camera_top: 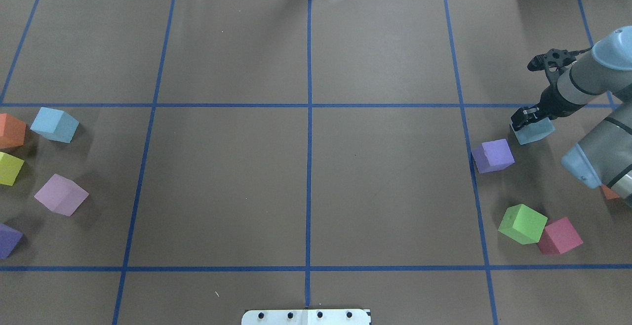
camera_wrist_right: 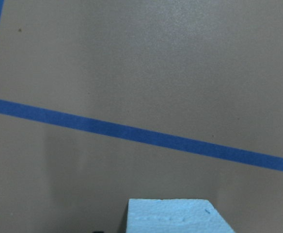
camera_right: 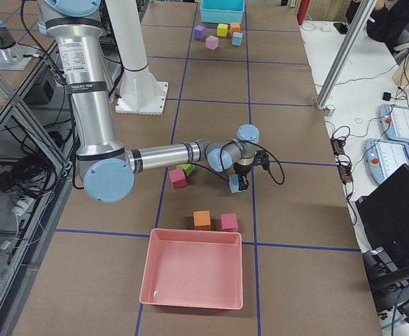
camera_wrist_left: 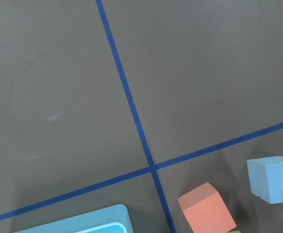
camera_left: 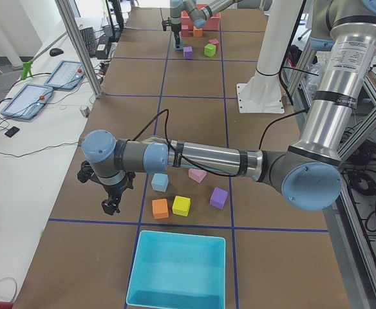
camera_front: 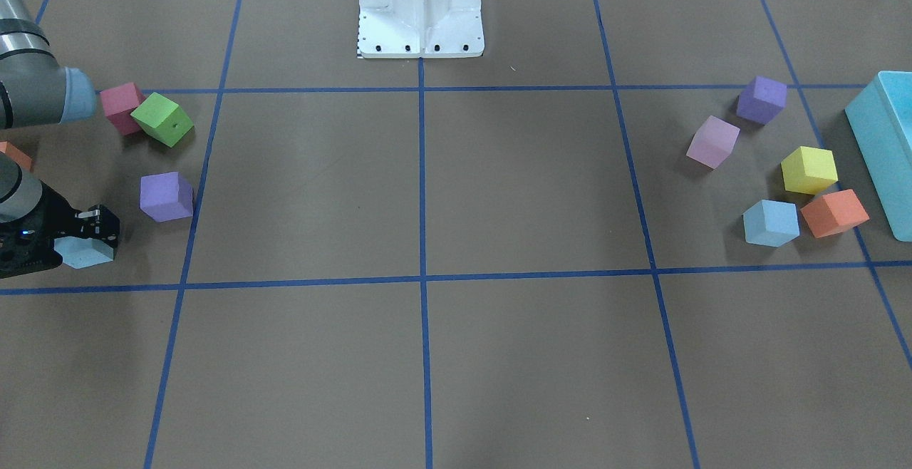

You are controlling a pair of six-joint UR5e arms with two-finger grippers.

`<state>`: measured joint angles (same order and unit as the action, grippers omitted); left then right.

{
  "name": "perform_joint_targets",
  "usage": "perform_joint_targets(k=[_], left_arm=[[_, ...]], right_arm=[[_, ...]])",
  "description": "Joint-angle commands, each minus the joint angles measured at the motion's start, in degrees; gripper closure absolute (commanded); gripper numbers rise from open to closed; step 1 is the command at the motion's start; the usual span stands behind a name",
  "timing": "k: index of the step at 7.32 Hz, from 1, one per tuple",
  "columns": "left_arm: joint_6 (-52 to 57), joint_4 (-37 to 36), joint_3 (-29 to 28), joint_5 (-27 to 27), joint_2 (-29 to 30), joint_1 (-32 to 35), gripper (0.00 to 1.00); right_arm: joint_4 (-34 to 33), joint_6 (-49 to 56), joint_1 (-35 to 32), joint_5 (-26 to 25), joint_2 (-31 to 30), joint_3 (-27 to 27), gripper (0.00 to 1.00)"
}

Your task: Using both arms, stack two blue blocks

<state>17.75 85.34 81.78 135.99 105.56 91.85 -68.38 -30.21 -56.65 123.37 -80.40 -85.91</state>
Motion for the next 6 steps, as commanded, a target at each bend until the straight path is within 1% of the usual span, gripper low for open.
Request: perform_joint_targets(k=[1,3,4,5,6], left_arm=[[0.00,0.00,0.05,0.06,0.00,0.00,0.02],[0.00,0.09,-0.04,0.06,0.00,0.00,0.02],[0.00,0.09,-0.04,-0.02,-0.09,0.00,0.02],[0.00,0.09,-0.04,-0.02,-0.09,0.00,0.02],[0.00,0.09,0.05,0.06,-0.09,0.00,0.02]], right_arm=[[0.01,0.24,0.14,-0.06,0.07,0.04,0.37],[0.01,0.42,0.05,0.46,0.07,-0.74,0.37],[-0.52,0.42,-0.91,1.42,0.07,-2.83,0.36],[-1.57,0.33,-4.31,5.26,0.59,-4.51,0.36],[-7.75,0.16,-7.04,8.43,3.82,-6.96,0.36]])
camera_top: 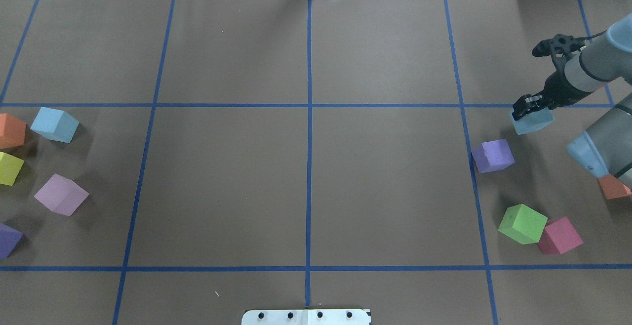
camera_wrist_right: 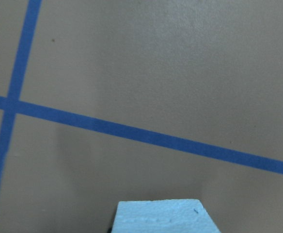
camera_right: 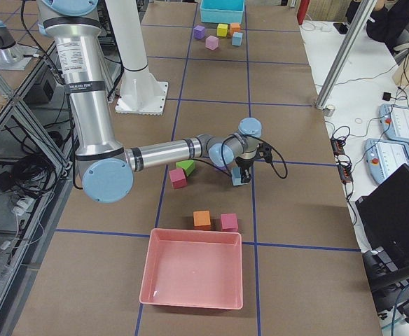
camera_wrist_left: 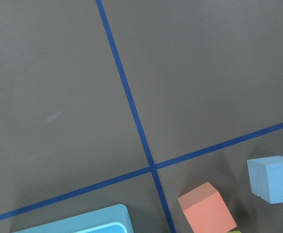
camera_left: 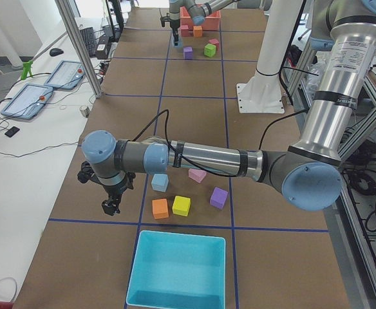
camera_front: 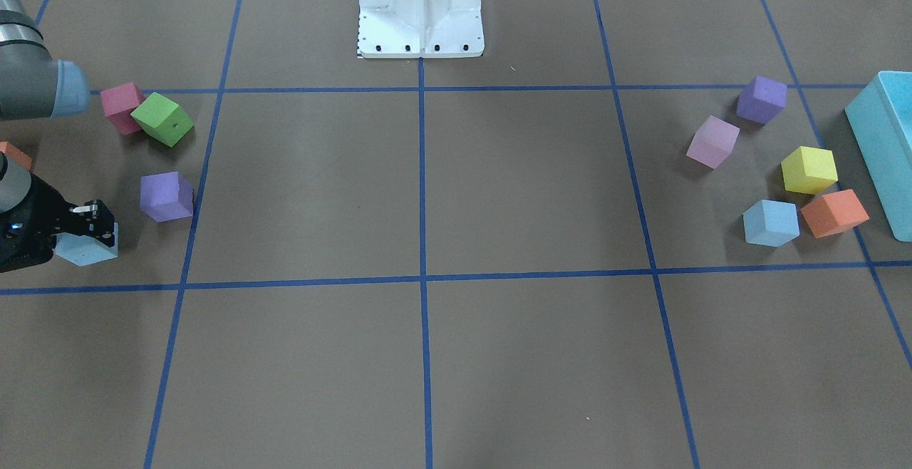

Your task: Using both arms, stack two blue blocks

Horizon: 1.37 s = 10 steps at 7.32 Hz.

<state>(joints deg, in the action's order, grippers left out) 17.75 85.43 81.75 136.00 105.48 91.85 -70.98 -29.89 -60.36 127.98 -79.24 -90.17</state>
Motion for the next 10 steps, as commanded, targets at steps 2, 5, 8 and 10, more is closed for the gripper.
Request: perform_joint_targets(k=[2,5,8,10], left_arm=[[0.00,0.00,-0.02,0.06,-0.02,0.00,0.02],[0.00,0.00,-0.02,0.06,-0.02,0.00,0.02],[0.09,0.09,-0.02,0.06,-0.10,0.00,0.02],[0.00,0.18,-0.10,0.06,-0.45,0.00,0.02]], right_arm=[[-24.73,-1.47,-3.01,3.07,13.70,-9.04,0.36],[-27.20,-19.26,7.75,-3.65,23.31,-9.68,0.36],[-27.11,-35.81,20.49,-13.41,33.78,-4.59,0.36],[-23.01,-43.02,28.06,-19.57,37.74,1.53,0.37]])
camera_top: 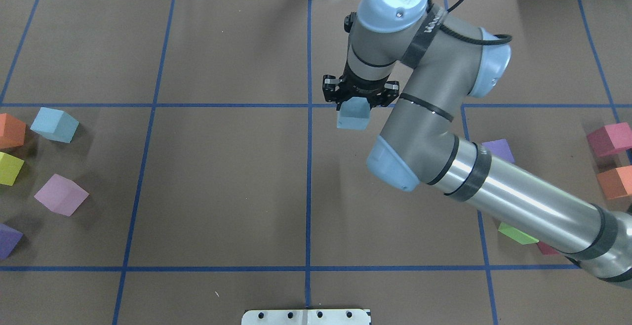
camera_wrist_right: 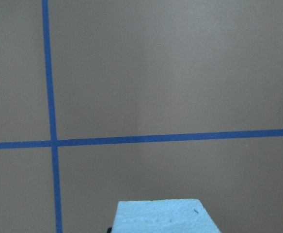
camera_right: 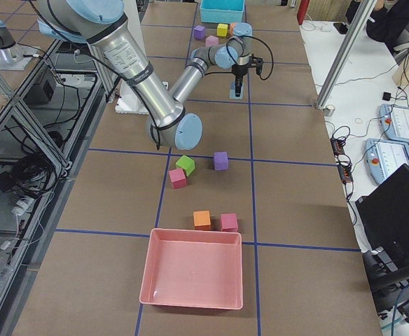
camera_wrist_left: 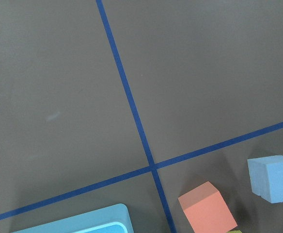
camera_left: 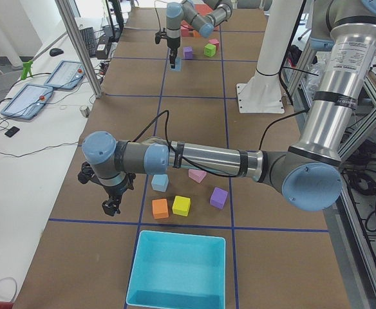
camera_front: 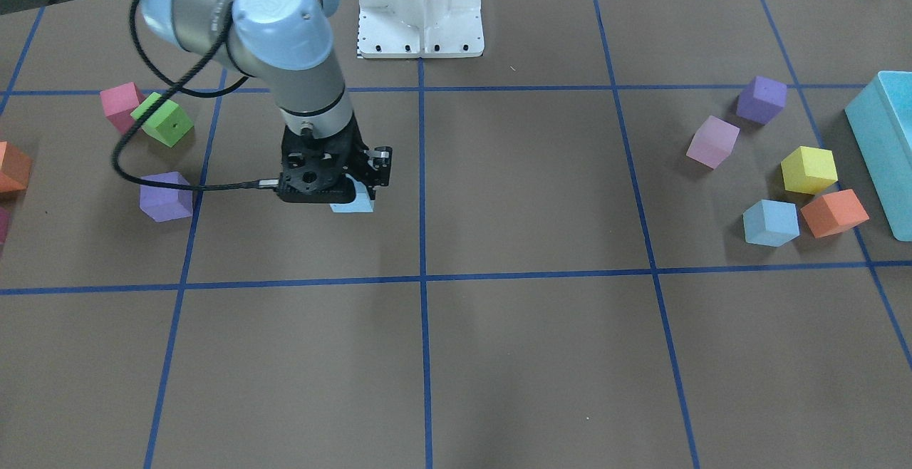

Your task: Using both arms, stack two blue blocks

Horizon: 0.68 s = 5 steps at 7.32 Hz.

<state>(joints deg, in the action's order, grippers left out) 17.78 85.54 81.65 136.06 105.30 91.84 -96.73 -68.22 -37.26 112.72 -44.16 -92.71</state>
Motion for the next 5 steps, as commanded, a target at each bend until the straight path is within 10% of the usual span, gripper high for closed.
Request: perform_joint_targets(k=[1,5], left_arm=[[-1.25,0.24,0.09,0.00,-0.27,0.00,0.02],[-1.61,0.33,0.09,0.00,-0.36,0.00,0.02]], right_arm=[[7.39,-7.25,7.61,-7.39,3.46,8.21,0.37],[10.34,-9.48,10.72,-9.45,3.38,11.85,0.36]])
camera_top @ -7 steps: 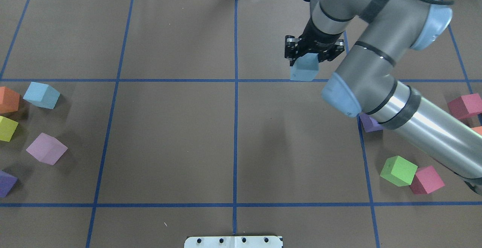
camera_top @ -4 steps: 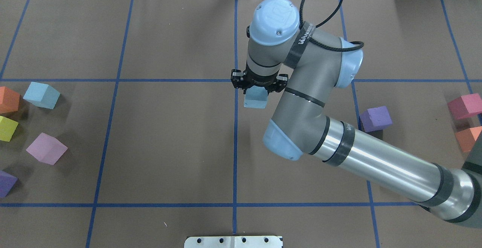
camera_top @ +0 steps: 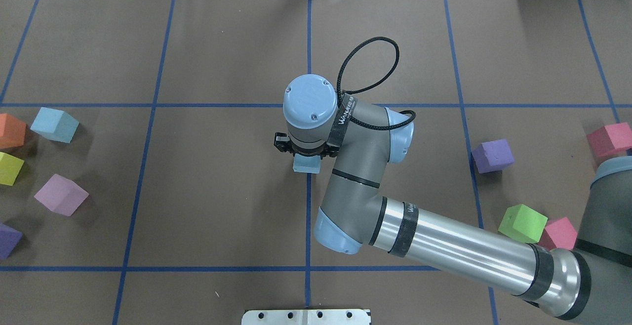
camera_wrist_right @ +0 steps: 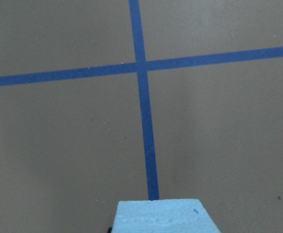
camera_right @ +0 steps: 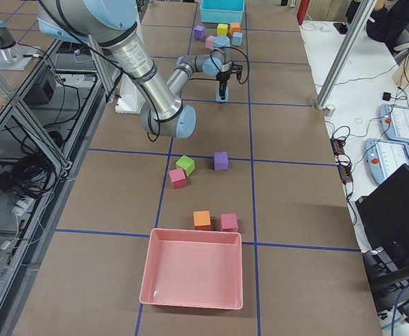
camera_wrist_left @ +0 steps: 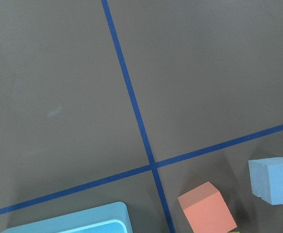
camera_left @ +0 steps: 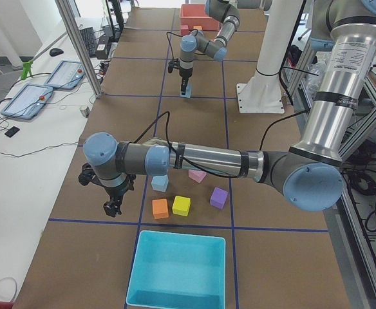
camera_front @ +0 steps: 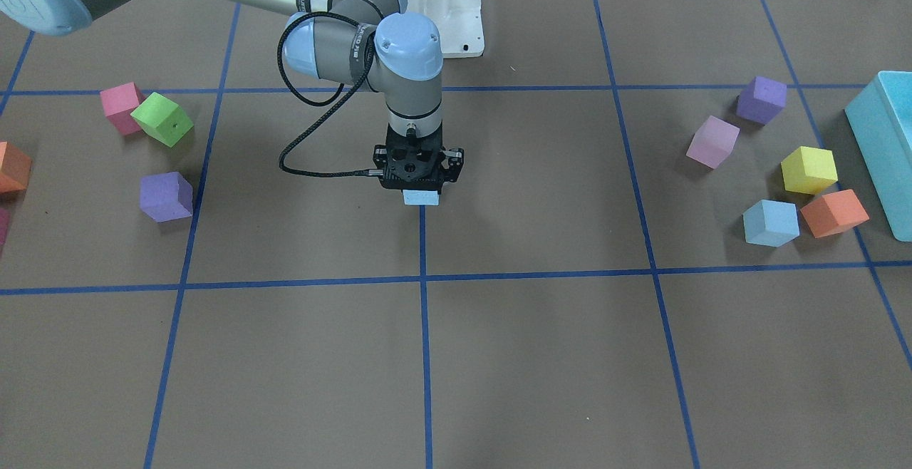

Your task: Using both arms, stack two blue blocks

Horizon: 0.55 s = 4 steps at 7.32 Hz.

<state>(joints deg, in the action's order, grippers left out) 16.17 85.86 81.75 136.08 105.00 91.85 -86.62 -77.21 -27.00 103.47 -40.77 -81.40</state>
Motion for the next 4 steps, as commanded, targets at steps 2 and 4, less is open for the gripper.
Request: perform_joint_targets(k=[2,4], left_arm=[[0.01,0.01,-0.01,-0.03,-0.06,0.00,0.02],[-0.08,0.01,-0.01,-0.03,0.03,0.00,0.02]], right_arm=[[0.22,-1.54,0.63,-0.37,-0.10,1.07,0.36],[0.22,-1.01,0.89,-0.64,-0.01,1.16,0.26]])
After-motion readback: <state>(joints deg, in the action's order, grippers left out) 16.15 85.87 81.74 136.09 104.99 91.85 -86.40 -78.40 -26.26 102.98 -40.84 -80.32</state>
